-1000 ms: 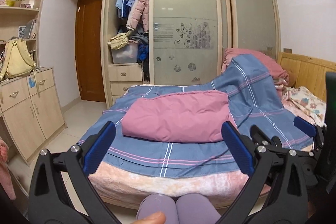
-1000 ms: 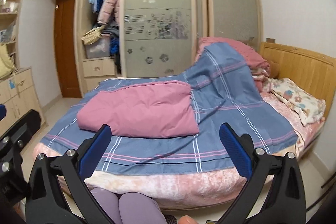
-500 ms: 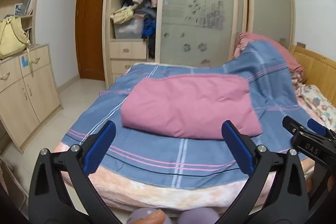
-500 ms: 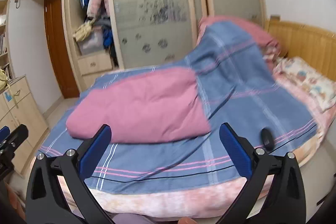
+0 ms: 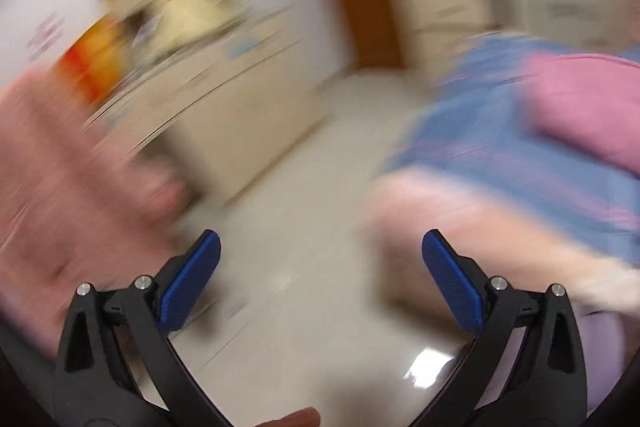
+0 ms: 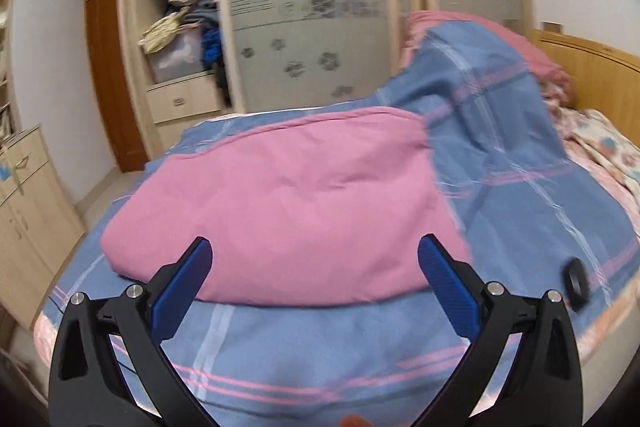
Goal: Fold large clothes
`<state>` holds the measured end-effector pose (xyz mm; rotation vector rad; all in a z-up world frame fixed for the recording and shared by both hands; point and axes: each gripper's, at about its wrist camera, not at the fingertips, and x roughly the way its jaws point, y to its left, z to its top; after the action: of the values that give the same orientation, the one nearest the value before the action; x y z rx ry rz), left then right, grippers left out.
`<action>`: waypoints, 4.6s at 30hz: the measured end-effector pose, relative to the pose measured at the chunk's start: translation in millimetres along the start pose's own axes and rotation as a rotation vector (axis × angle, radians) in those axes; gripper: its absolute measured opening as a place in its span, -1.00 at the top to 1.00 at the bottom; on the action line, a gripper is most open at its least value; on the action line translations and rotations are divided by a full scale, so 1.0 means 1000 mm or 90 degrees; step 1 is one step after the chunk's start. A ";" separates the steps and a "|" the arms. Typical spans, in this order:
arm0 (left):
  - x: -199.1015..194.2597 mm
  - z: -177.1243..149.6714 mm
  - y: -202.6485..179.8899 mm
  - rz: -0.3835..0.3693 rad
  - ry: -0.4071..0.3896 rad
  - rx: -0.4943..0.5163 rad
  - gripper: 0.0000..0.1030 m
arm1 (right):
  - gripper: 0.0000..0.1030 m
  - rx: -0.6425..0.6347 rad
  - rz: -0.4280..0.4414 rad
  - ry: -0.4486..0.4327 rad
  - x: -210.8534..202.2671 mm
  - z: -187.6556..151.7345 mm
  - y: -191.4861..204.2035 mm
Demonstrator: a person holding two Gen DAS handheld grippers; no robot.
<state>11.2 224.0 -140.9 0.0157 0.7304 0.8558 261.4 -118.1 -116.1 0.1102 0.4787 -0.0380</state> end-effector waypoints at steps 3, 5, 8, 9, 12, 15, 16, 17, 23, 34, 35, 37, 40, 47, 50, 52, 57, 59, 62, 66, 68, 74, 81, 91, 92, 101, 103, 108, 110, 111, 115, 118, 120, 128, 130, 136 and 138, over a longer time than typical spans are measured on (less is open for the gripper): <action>-0.011 -0.034 0.107 0.202 0.072 -0.097 -0.96 | -0.97 -0.013 0.029 -0.020 0.017 0.007 0.035; -0.039 -0.062 0.158 0.349 0.109 -0.145 -0.96 | -0.97 -0.013 0.055 -0.028 0.024 0.012 0.058; -0.088 -0.099 0.202 0.495 0.164 -0.202 -0.96 | -0.97 -0.032 0.108 -0.037 0.031 0.019 0.101; -0.104 -0.108 0.210 0.531 0.173 -0.215 -0.96 | -0.97 -0.040 0.124 -0.038 0.032 0.020 0.114; -0.149 -0.133 0.224 0.596 0.188 -0.275 -0.96 | -0.97 -0.061 0.180 -0.034 0.030 0.018 0.153; -0.189 -0.159 0.232 0.601 0.191 -0.340 -0.96 | -0.97 -0.081 0.236 -0.017 0.023 0.012 0.185; -0.200 -0.167 0.234 0.612 0.200 -0.347 -0.96 | -0.97 -0.085 0.252 -0.013 0.020 0.010 0.196; -0.211 -0.175 0.233 0.632 0.205 -0.348 -0.96 | -0.97 -0.087 0.264 -0.011 0.016 0.010 0.204; -0.269 -0.229 0.252 0.695 0.258 -0.370 -0.96 | -0.97 -0.111 0.362 0.002 -0.021 0.010 0.262; -0.302 -0.356 0.248 0.623 0.313 -0.548 -0.96 | -0.97 -0.190 0.489 -0.039 -0.126 -0.004 0.327; -0.307 -0.362 0.248 0.629 0.307 -0.569 -0.96 | -0.97 -0.192 0.496 -0.037 -0.130 -0.004 0.330; -0.320 -0.374 0.247 0.628 0.290 -0.614 -0.96 | -0.97 -0.198 0.504 -0.037 -0.137 -0.006 0.336; -0.331 -0.387 0.250 0.624 0.277 -0.673 -0.96 | -0.97 -0.210 0.521 -0.038 -0.147 -0.010 0.347; -0.316 -0.390 0.243 0.587 0.287 -0.698 -0.96 | -0.97 -0.228 0.539 0.003 -0.146 -0.024 0.364; -0.322 -0.387 0.237 0.602 0.280 -0.712 -0.96 | -0.97 -0.226 0.543 0.009 -0.147 -0.025 0.369; -0.323 -0.386 0.235 0.597 0.272 -0.721 -0.96 | -0.97 -0.227 0.553 0.017 -0.146 -0.028 0.374; -0.326 -0.383 0.231 0.618 0.263 -0.714 -0.96 | -0.97 -0.264 0.569 0.020 -0.156 -0.040 0.387; -0.323 -0.387 0.232 0.609 0.268 -0.721 -0.96 | -0.97 -0.270 0.576 0.016 -0.161 -0.042 0.388; -0.322 -0.390 0.233 0.598 0.264 -0.729 -0.96 | -0.97 -0.271 0.580 0.012 -0.166 -0.045 0.385; -0.321 -0.395 0.233 0.580 0.253 -0.741 -0.96 | -0.97 -0.275 0.580 0.016 -0.168 -0.048 0.385; -0.318 -0.397 0.234 0.572 0.262 -0.733 -0.96 | -0.97 -0.277 0.582 0.018 -0.170 -0.049 0.390; -0.324 -0.409 0.238 0.583 0.288 -0.746 -0.96 | -0.97 -0.296 0.606 0.011 -0.186 -0.056 0.408; -0.339 -0.412 0.242 0.639 0.318 -0.732 -0.96 | -0.97 -0.321 0.629 0.029 -0.189 -0.074 0.424; -0.330 -0.386 0.247 0.650 0.333 -0.689 -0.96 | -0.97 -0.284 0.621 0.077 -0.153 -0.075 0.413; -0.330 -0.378 0.246 0.657 0.332 -0.674 -0.96 | -0.97 -0.276 0.620 0.086 -0.147 -0.074 0.411; -0.307 -0.296 0.252 0.639 0.277 -0.553 -0.96 | -0.97 -0.201 0.581 0.087 -0.100 -0.053 0.367; -0.290 -0.260 0.256 0.605 0.239 -0.505 -0.96 | -0.97 -0.189 0.549 0.060 -0.088 -0.044 0.343; -0.216 -0.150 0.231 0.452 0.134 -0.348 -0.96 | -0.97 -0.177 0.415 0.006 -0.053 -0.018 0.259; -0.180 -0.097 0.196 0.344 0.075 -0.270 -0.96 | -0.97 -0.170 0.328 0.012 -0.036 -0.008 0.214; -0.160 -0.069 0.170 0.277 0.049 -0.224 -0.96 | -0.97 -0.163 0.292 0.019 -0.029 -0.003 0.191; -0.106 0.012 0.049 0.025 -0.020 -0.053 -0.96 | -0.97 -0.150 0.099 0.046 -0.010 0.007 0.096; -0.094 0.062 -0.066 -0.181 -0.087 0.064 -0.96 | -0.97 -0.115 0.017 0.068 -0.009 0.004 0.041; -0.101 0.084 -0.125 -0.301 -0.132 0.104 -0.96 | -0.97 -0.075 -0.012 0.084 -0.016 0.000 0.009; -0.138 0.122 -0.273 -0.531 -0.193 0.121 -0.96 | -0.97 -0.025 -0.072 0.056 -0.051 0.009 -0.031; -0.149 0.117 -0.284 -0.542 -0.200 0.132 -0.96 | -0.97 -0.031 -0.083 0.044 -0.057 0.015 -0.030; -0.159 0.117 -0.320 -0.527 -0.200 0.148 -0.96 | -0.97 -0.060 -0.115 0.032 -0.059 0.032 -0.025; -0.162 0.115 -0.323 -0.522 -0.199 0.147 -0.96 | -0.97 -0.059 -0.116 0.031 -0.060 0.034 -0.029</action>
<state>229.8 -73.2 -54.3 0.0503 0.4676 -0.0201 221.9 -150.4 -61.0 -0.0234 0.5367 -0.1920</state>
